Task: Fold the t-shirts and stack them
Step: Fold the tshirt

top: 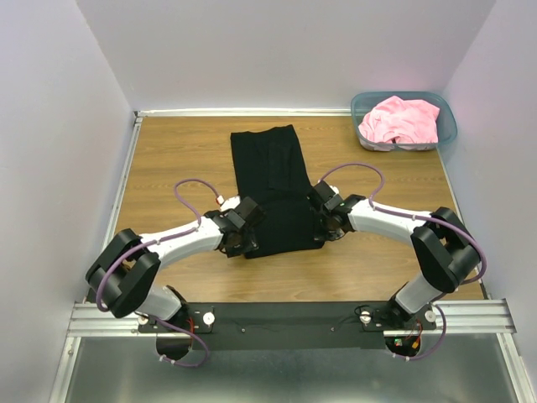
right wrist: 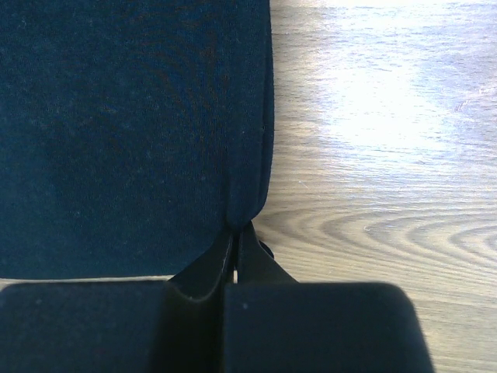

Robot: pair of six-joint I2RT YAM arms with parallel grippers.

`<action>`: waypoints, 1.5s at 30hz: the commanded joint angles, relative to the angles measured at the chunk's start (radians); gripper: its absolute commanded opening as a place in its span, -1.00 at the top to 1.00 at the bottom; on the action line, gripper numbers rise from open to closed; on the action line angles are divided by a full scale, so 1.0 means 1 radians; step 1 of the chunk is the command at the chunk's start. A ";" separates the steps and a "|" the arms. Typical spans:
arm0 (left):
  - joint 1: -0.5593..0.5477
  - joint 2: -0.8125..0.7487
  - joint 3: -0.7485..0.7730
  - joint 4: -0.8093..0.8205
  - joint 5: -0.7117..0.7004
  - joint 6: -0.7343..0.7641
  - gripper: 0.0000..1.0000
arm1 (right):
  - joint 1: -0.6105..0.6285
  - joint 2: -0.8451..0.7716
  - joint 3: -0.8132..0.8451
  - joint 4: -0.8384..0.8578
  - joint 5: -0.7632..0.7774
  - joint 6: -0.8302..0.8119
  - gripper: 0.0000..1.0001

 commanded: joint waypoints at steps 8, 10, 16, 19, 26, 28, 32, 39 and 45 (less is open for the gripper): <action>-0.030 0.037 0.006 -0.020 -0.025 -0.017 -0.10 | 0.010 0.097 -0.084 -0.096 0.037 -0.020 0.99; -0.030 0.065 0.005 -0.026 -0.018 -0.010 -0.06 | 0.010 0.092 -0.083 -0.096 0.040 -0.020 0.99; -0.033 0.129 -0.012 -0.045 0.010 -0.001 -0.01 | 0.010 0.066 -0.077 -0.098 0.021 -0.016 0.99; -0.036 0.151 -0.011 -0.054 0.024 0.002 0.08 | 0.010 0.059 -0.077 -0.098 0.014 -0.014 0.99; -0.048 0.204 -0.018 -0.040 0.050 0.019 0.32 | 0.010 0.045 -0.066 -0.096 0.007 -0.013 0.99; -0.054 0.217 -0.022 -0.029 0.064 0.026 0.46 | 0.010 0.049 -0.058 -0.098 0.006 -0.016 0.99; -0.055 0.215 -0.028 -0.020 0.070 0.042 1.00 | 0.010 0.049 -0.048 -0.100 0.012 -0.037 0.99; -0.151 0.085 -0.029 -0.176 0.113 0.074 1.00 | 0.012 -0.104 -0.114 -0.254 -0.034 -0.059 0.99; -0.408 0.004 -0.029 -0.262 0.350 0.023 1.00 | 0.012 -0.266 -0.078 -0.522 -0.166 -0.042 0.99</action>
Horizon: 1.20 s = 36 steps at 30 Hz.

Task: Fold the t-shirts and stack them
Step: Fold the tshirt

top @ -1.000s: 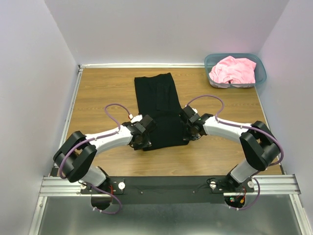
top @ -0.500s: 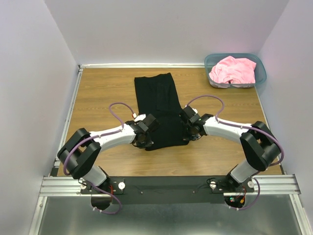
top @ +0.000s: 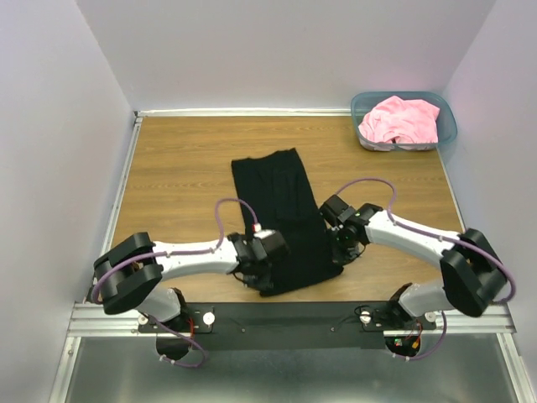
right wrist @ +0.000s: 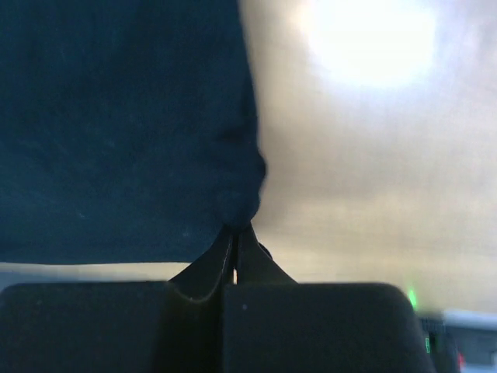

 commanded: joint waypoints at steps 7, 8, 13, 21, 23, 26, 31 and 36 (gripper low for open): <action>-0.218 -0.175 0.037 -0.268 0.303 -0.092 1.00 | 0.003 -0.161 0.151 -0.499 -0.067 -0.025 0.99; -0.184 -0.193 0.042 -0.287 0.289 -0.079 1.00 | 0.001 -0.154 0.187 -0.502 -0.048 -0.032 0.99; 0.092 -0.291 0.065 -0.314 0.194 0.016 1.00 | -0.005 0.005 0.462 -0.485 0.115 -0.082 0.99; 0.395 -0.249 0.255 -0.295 0.048 0.143 1.00 | -0.059 0.243 0.866 -0.412 0.188 -0.225 0.99; 0.433 -0.259 0.269 -0.282 0.043 0.145 1.00 | -0.060 0.297 0.959 -0.395 0.199 -0.254 0.99; 0.498 -0.268 0.276 -0.247 -0.010 0.159 1.00 | -0.063 0.342 1.029 -0.353 0.199 -0.300 0.99; 0.551 -0.288 0.220 -0.151 0.003 0.155 1.00 | -0.066 0.431 1.153 -0.263 0.193 -0.390 0.99; 0.585 -0.291 0.184 -0.092 -0.003 0.165 1.00 | -0.068 0.506 1.259 -0.205 0.163 -0.461 0.99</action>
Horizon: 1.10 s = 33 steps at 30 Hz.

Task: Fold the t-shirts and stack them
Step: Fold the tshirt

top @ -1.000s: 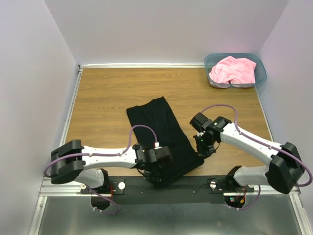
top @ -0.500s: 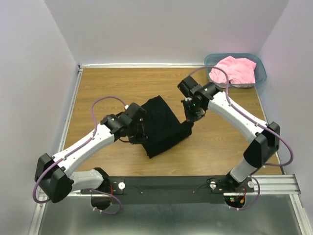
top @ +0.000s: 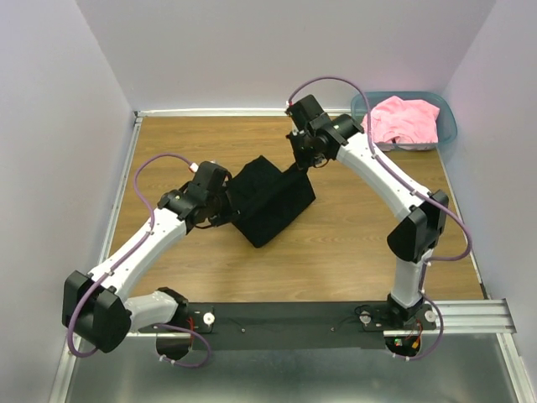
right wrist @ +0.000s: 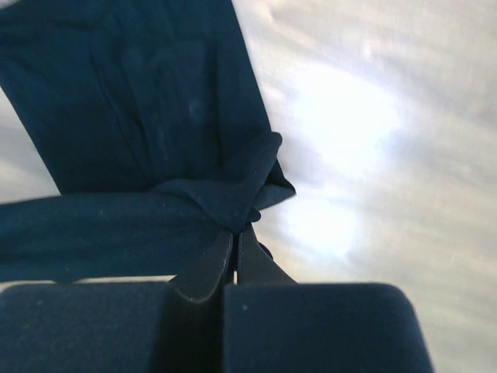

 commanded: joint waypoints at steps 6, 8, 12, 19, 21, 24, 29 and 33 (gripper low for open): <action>0.051 -0.031 -0.043 0.046 -0.068 0.028 1.00 | -0.011 0.110 0.123 0.184 -0.006 -0.133 0.99; 0.056 -0.037 -0.057 0.057 -0.067 0.026 1.00 | -0.011 0.116 0.100 0.215 -0.022 -0.137 0.99; 0.071 -0.036 -0.100 0.094 -0.071 0.008 1.00 | -0.012 0.128 0.027 0.295 -0.043 -0.156 0.99; 0.108 0.016 -0.172 0.221 -0.093 0.005 1.00 | -0.011 0.180 0.011 0.405 -0.063 -0.168 0.99; 0.120 0.038 -0.177 0.253 -0.096 0.012 1.00 | -0.011 0.202 0.013 0.436 -0.066 -0.176 0.99; 0.131 0.068 -0.178 0.282 -0.117 0.018 1.00 | -0.012 0.223 0.013 0.460 -0.066 -0.182 0.99; 0.162 0.131 -0.177 0.350 -0.137 0.052 1.00 | -0.014 0.289 0.029 0.485 -0.063 -0.165 0.99; 0.182 0.182 -0.160 0.376 -0.156 0.078 1.00 | -0.017 0.325 0.025 0.507 -0.055 -0.136 0.99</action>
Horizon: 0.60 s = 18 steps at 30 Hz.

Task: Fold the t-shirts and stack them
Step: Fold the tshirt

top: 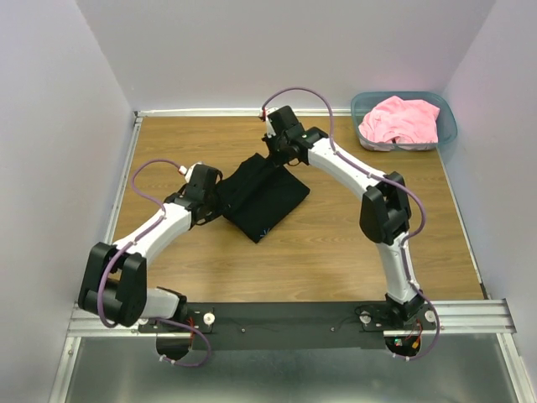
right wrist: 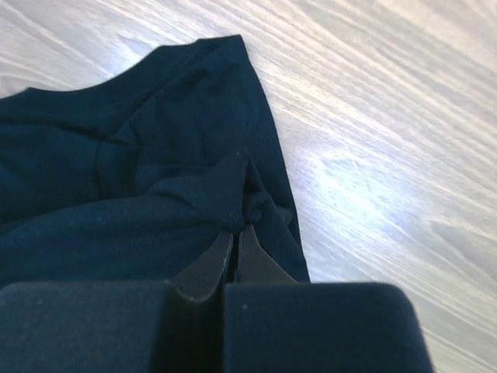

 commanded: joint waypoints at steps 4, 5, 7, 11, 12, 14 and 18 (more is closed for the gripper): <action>0.035 0.070 0.026 0.056 -0.080 0.052 1.00 | -0.017 0.072 0.009 0.087 0.038 0.037 0.99; 0.038 0.079 0.027 0.058 -0.083 0.052 1.00 | -0.017 0.075 0.011 0.091 0.045 0.039 0.99; 0.041 0.082 0.034 0.066 -0.088 0.057 1.00 | -0.017 0.081 0.014 0.100 0.052 0.045 0.99; 0.043 0.074 0.057 0.066 -0.111 0.074 1.00 | -0.019 0.073 0.012 0.120 0.084 0.057 0.99; 0.043 0.074 0.064 0.067 -0.117 0.080 1.00 | -0.019 0.067 0.003 0.125 0.093 0.062 0.99; 0.043 0.067 0.083 0.067 -0.125 0.095 1.00 | -0.022 0.046 -0.021 0.149 0.111 0.070 0.99; 0.043 0.077 0.109 0.083 -0.139 0.126 1.00 | -0.022 0.015 -0.057 0.183 0.144 0.085 0.99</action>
